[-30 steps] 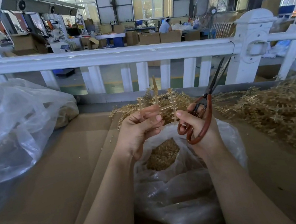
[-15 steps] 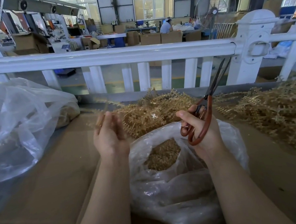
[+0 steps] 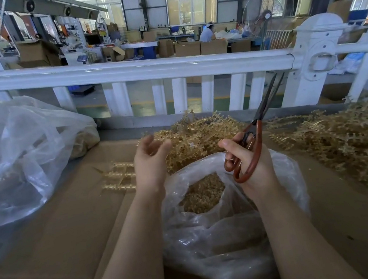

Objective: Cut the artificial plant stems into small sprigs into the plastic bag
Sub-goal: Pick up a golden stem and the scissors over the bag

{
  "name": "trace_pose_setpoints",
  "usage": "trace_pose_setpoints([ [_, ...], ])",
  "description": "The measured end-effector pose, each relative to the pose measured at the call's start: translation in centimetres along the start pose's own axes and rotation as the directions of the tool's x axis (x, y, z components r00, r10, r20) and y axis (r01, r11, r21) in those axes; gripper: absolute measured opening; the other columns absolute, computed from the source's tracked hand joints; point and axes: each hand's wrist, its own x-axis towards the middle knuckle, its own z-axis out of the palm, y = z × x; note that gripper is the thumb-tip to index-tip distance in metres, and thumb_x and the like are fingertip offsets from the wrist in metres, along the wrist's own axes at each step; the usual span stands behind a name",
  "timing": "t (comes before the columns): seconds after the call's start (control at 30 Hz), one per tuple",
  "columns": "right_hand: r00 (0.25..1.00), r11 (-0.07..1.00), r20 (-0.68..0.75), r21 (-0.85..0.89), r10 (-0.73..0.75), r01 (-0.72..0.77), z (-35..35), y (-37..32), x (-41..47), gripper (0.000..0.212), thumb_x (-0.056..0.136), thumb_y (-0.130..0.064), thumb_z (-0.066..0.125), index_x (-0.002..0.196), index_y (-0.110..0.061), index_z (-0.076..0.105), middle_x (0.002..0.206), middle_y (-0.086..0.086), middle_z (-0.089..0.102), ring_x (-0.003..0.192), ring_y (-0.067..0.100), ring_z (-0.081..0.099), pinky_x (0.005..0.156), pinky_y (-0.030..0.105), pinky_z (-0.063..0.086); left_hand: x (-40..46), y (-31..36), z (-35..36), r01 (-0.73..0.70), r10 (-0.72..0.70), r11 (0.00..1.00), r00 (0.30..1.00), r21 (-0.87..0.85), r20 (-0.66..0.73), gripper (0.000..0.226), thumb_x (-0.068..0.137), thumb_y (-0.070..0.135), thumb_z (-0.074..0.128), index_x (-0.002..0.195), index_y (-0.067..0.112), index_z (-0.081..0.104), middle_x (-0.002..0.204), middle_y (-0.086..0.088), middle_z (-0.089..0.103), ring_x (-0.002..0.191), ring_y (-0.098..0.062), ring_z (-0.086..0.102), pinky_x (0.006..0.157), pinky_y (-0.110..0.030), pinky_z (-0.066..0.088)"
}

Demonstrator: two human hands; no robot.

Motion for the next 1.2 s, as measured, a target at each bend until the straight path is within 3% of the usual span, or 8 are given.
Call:
trace_pose_setpoints([
  [0.13,1.0,1.0,0.006,-0.017,0.001,0.0,0.0,0.0,-0.1,0.024,0.085,0.002,0.073,0.092,-0.014,0.057,0.068,0.003,0.055,0.055,0.012,0.054,0.049,0.02,0.047,-0.4,-1.3,0.9,-0.068,0.023,0.79,0.996,0.61,0.081,0.051,0.087,0.034,0.075,0.132,0.015,0.061,0.123,0.0,0.066,0.107,-0.017,0.062,0.096,-0.036,0.051],
  [0.27,1.0,0.999,0.009,-0.04,0.009,-0.009,-0.1,0.1,0.0,0.023,0.083,-0.003,0.076,0.09,-0.016,0.058,0.067,0.004,0.055,0.054,0.012,0.053,0.049,0.021,0.046,-0.9,-1.3,1.4,-0.166,0.172,0.609,0.982,0.776,0.075,0.028,0.086,0.033,0.075,0.109,0.018,0.074,0.105,0.001,0.072,0.089,-0.017,0.064,0.077,-0.029,0.051],
  [0.6,0.998,0.995,0.065,-0.103,-0.012,0.019,0.0,0.1,-0.1,0.024,0.089,-0.019,0.073,0.101,-0.005,0.056,0.079,0.011,0.069,0.05,0.012,0.052,0.048,0.021,0.044,-2.3,0.8,2.4,-0.401,0.411,0.877,0.911,0.266,0.02,0.007,0.092,0.024,0.07,0.095,0.02,0.075,0.081,0.009,0.073,0.079,-0.006,0.069,0.077,-0.032,0.059],
  [0.73,0.993,0.989,0.118,-0.145,0.026,-0.009,0.2,-0.1,-0.3,0.038,0.084,-0.048,0.073,0.088,-0.011,0.065,0.074,0.009,0.067,0.051,0.013,0.053,0.044,0.02,0.041,-3.3,0.9,3.2,-0.781,0.703,0.54,0.624,0.314,0.342,0.007,0.089,0.014,0.073,0.095,0.015,0.075,0.093,0.006,0.076,0.084,-0.006,0.071,0.076,-0.029,0.059],
  [0.8,0.991,0.989,0.135,-0.15,0.013,0.007,0.3,-0.2,-0.3,0.027,0.086,-0.043,0.073,0.078,-0.018,0.07,0.068,0.003,0.063,0.051,0.012,0.053,0.043,0.021,0.04,-3.5,0.6,3.7,-0.875,0.755,0.363,0.477,0.319,0.45,0.008,0.086,0.011,0.076,0.094,0.013,0.077,0.098,0.002,0.076,0.087,-0.011,0.072,0.074,-0.032,0.059],
  [0.9,0.993,0.996,0.116,-0.088,0.005,0.005,0.3,-0.3,-0.1,0.015,0.083,-0.02,0.074,0.068,-0.023,0.074,0.067,-0.001,0.063,0.057,0.013,0.06,0.05,0.022,0.047,-3.5,0.1,4.0,-0.917,0.759,0.276,0.392,0.288,0.521,0.011,0.079,0.007,0.08,0.089,0.012,0.079,0.099,-0.001,0.076,0.092,-0.019,0.073,0.077,-0.038,0.06],
  [1.07,0.993,0.992,0.112,0.116,0.034,-0.047,0.2,-0.2,0.0,0.014,0.081,-0.006,0.073,0.09,-0.009,0.061,0.082,0.007,0.058,0.081,0.025,0.059,0.078,0.037,0.049,-3.4,0.0,4.2,-0.93,0.785,0.258,0.359,0.261,0.504,0.019,0.073,0.005,0.084,0.089,0.014,0.081,0.106,0.001,0.075,0.097,-0.018,0.071,0.086,-0.035,0.056],
  [1.2,0.994,0.982,0.108,0.187,0.015,-0.035,0.3,-0.5,-0.2,0.017,0.08,0.002,0.069,0.082,-0.014,0.063,0.079,-0.002,0.067,0.084,0.02,0.068,0.097,0.048,0.046,-3.7,-0.2,4.3,-0.872,0.737,0.455,0.484,0.183,0.472,0.02,0.075,0.0,0.078,0.091,0.012,0.081,0.119,-0.002,0.069,0.106,-0.01,0.067,0.092,-0.029,0.055],
])
